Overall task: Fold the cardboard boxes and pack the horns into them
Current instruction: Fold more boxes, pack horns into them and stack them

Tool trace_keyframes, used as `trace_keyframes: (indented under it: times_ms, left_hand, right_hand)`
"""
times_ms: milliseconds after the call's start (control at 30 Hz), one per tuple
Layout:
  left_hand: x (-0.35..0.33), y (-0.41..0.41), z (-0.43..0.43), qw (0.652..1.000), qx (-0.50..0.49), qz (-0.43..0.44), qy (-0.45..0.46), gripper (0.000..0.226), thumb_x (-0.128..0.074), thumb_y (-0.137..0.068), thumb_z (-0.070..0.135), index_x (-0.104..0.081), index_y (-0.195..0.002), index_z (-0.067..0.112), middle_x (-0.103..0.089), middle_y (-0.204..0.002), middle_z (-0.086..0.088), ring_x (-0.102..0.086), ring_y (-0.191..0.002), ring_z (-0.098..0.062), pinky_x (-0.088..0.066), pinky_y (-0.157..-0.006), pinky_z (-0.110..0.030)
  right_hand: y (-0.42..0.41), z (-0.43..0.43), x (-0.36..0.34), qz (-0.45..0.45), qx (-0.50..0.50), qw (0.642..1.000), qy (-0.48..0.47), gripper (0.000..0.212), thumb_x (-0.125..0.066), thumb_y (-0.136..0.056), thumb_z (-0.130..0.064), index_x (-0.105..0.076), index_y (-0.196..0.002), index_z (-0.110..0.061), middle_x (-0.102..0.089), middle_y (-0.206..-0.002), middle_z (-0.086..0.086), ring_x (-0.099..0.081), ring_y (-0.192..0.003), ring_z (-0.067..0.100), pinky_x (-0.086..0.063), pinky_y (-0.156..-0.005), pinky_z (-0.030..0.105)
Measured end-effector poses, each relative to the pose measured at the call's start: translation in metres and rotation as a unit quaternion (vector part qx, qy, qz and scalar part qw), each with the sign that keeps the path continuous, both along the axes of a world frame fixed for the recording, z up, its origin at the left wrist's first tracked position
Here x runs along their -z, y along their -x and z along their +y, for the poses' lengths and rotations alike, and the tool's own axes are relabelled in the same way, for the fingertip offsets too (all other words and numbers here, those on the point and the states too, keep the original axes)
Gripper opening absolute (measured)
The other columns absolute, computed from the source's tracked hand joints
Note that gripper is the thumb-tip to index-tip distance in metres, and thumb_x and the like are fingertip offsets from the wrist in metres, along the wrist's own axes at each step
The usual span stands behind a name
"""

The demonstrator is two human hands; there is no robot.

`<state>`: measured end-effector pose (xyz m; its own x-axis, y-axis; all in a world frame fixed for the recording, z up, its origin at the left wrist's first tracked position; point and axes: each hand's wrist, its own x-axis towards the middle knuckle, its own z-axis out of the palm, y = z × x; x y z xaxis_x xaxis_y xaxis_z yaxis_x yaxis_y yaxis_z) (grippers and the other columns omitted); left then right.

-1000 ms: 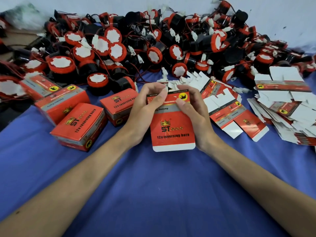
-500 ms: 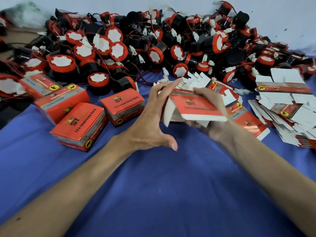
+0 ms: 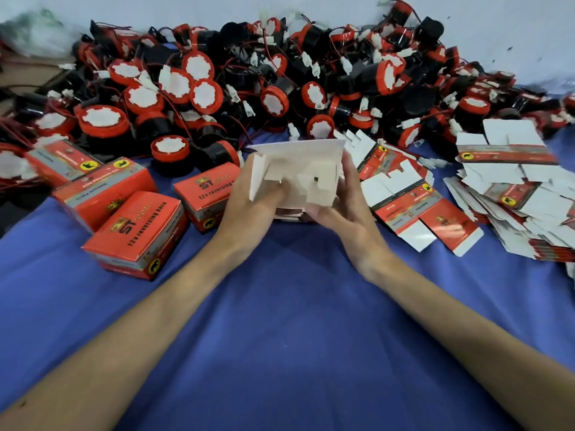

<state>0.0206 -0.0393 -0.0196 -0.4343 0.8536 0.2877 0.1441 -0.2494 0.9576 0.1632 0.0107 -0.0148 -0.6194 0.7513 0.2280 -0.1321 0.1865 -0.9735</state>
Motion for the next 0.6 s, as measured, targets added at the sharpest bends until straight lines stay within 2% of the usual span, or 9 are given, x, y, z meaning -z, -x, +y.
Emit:
trace_keyframes:
  times_ms: [67,133,200,267,400,467,533,600]
  left_hand:
    - [-0.001,-0.001,-0.001,1.000,0.023,-0.008,-0.007,0.039,-0.055,-0.082,0.014,-0.058,-0.117,-0.001,-0.068,-0.106,-0.009,-0.066,-0.099,-0.017,-0.052,-0.078,-0.022]
    - [-0.002,-0.003,-0.001,0.999,0.028,0.018,-0.014,0.035,-0.053,-0.083,0.006,-0.058,-0.118,0.004,-0.067,-0.105,-0.001,-0.064,-0.097,-0.006,-0.049,-0.075,-0.015]
    - [-0.003,-0.007,-0.001,0.997,0.017,0.065,-0.030,0.037,-0.050,-0.086,-0.008,-0.055,-0.118,0.010,-0.062,-0.105,0.010,-0.059,-0.094,0.008,-0.045,-0.074,-0.008]
    - [-0.002,-0.010,-0.001,0.995,0.005,0.087,-0.048,0.038,-0.049,-0.084,-0.008,-0.053,-0.117,0.010,-0.059,-0.105,0.014,-0.056,-0.094,0.014,-0.044,-0.075,-0.006]
    - [-0.003,-0.015,-0.003,0.997,-0.005,0.049,-0.055,0.029,-0.053,-0.081,0.008,-0.056,-0.109,0.015,-0.063,-0.098,0.012,-0.060,-0.088,0.010,-0.046,-0.072,-0.009]
    - [-0.003,-0.013,-0.005,0.999,0.017,-0.001,-0.049,0.030,-0.055,-0.081,0.016,-0.060,-0.109,0.005,-0.068,-0.094,0.008,-0.065,-0.087,0.002,-0.047,-0.071,-0.011]
    - [-0.005,-0.012,-0.007,0.998,0.030,-0.042,-0.042,0.039,-0.055,-0.084,0.021,-0.058,-0.116,-0.001,-0.070,-0.099,0.004,-0.067,-0.092,-0.005,-0.049,-0.074,-0.013]
    - [-0.006,-0.012,-0.007,0.998,0.027,-0.048,-0.031,0.036,-0.055,-0.085,0.024,-0.059,-0.117,0.007,-0.069,-0.105,0.003,-0.067,-0.096,-0.006,-0.049,-0.077,-0.014]
  right_hand:
    - [0.003,0.000,0.001,-0.028,0.048,0.998,-0.038,0.087,-0.059,-0.079,-0.018,-0.013,-0.153,-0.021,-0.046,-0.142,0.004,-0.052,-0.123,0.009,-0.047,-0.101,0.035]
    - [0.006,0.001,0.003,-0.040,0.096,0.993,-0.061,0.076,-0.056,-0.082,-0.020,-0.022,-0.150,-0.015,-0.051,-0.134,-0.001,-0.054,-0.111,-0.002,-0.049,-0.093,0.026]
    - [0.007,0.003,0.006,-0.036,0.138,0.987,-0.077,0.061,-0.053,-0.088,-0.020,-0.032,-0.144,-0.009,-0.055,-0.123,-0.003,-0.054,-0.104,-0.006,-0.046,-0.086,0.017]
    - [0.009,0.002,0.008,-0.014,0.160,0.984,-0.075,0.049,-0.052,-0.089,-0.018,-0.041,-0.135,-0.008,-0.057,-0.114,-0.007,-0.055,-0.098,-0.011,-0.044,-0.080,0.011]
    - [0.011,-0.002,0.011,0.032,0.165,0.984,-0.057,0.047,-0.054,-0.084,-0.016,-0.046,-0.129,-0.002,-0.060,-0.106,-0.009,-0.059,-0.092,-0.010,-0.046,-0.073,0.010]
    - [0.011,-0.004,0.012,0.039,0.150,0.987,-0.050,0.049,-0.056,-0.082,-0.015,-0.047,-0.128,-0.002,-0.063,-0.102,-0.011,-0.061,-0.090,-0.007,-0.048,-0.071,0.011]
    - [0.011,-0.004,0.012,0.045,0.132,0.990,-0.029,0.050,-0.057,-0.081,-0.014,-0.048,-0.129,-0.004,-0.065,-0.100,-0.012,-0.063,-0.091,-0.004,-0.049,-0.071,0.012]
    - [0.011,-0.003,0.012,0.054,0.130,0.990,-0.015,0.050,-0.057,-0.080,-0.012,-0.047,-0.128,-0.004,-0.064,-0.098,-0.013,-0.062,-0.089,-0.005,-0.049,-0.071,0.013]
